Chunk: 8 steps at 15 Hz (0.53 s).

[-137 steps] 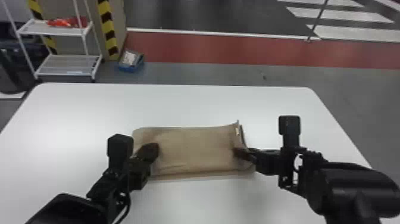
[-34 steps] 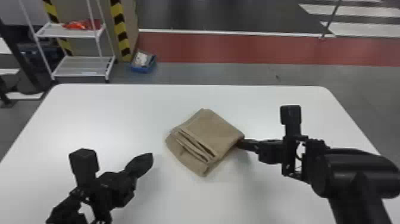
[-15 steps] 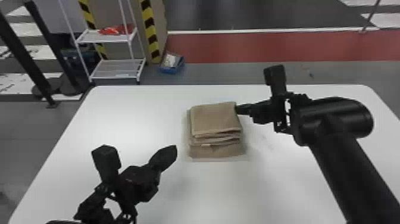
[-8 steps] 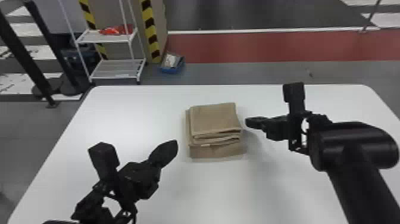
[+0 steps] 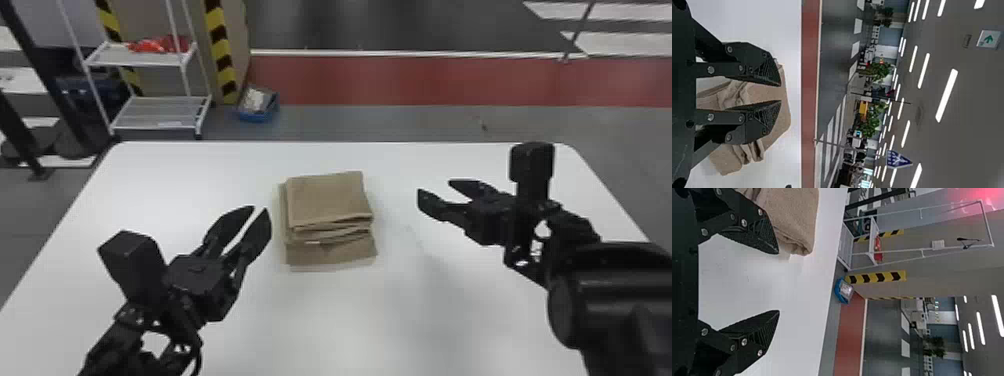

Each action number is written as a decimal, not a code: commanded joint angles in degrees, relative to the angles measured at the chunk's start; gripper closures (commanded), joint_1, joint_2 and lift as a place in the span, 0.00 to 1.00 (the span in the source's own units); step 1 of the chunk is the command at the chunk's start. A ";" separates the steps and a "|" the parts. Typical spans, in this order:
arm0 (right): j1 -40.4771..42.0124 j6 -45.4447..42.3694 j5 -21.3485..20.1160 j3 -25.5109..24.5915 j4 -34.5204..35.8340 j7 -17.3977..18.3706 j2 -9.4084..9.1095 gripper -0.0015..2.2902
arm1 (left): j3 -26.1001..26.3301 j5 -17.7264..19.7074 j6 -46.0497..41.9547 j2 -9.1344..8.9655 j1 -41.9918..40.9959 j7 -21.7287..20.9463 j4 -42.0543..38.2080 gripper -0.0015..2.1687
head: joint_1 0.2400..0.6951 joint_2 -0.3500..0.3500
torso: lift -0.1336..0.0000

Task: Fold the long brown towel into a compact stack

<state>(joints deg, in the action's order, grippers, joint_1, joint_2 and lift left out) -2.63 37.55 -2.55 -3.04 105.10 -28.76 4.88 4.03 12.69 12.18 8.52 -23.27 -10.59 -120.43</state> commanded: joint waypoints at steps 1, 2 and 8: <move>5.53 -3.13 0.09 -0.74 5.91 3.53 -0.04 0.02 | 3.09 -3.37 -5.89 0.00 -0.11 2.85 -0.07 0.02 | 1.00 0.45 | 0.07; 7.73 -4.01 0.88 -1.35 7.58 4.32 -0.22 0.02 | 4.32 -5.74 -8.35 0.09 -0.29 4.70 0.02 0.03 | 1.00 0.43 | 0.07; 24.86 -28.80 10.46 -1.62 14.26 8.10 -1.18 0.02 | 5.46 -12.86 -13.98 0.09 -1.52 9.71 1.87 0.03 | 1.00 0.37 | 0.07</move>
<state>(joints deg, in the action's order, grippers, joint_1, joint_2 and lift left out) 18.31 13.30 6.72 -5.24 117.45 -20.83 3.90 10.22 0.10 -1.49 8.61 -24.71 -0.86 -119.11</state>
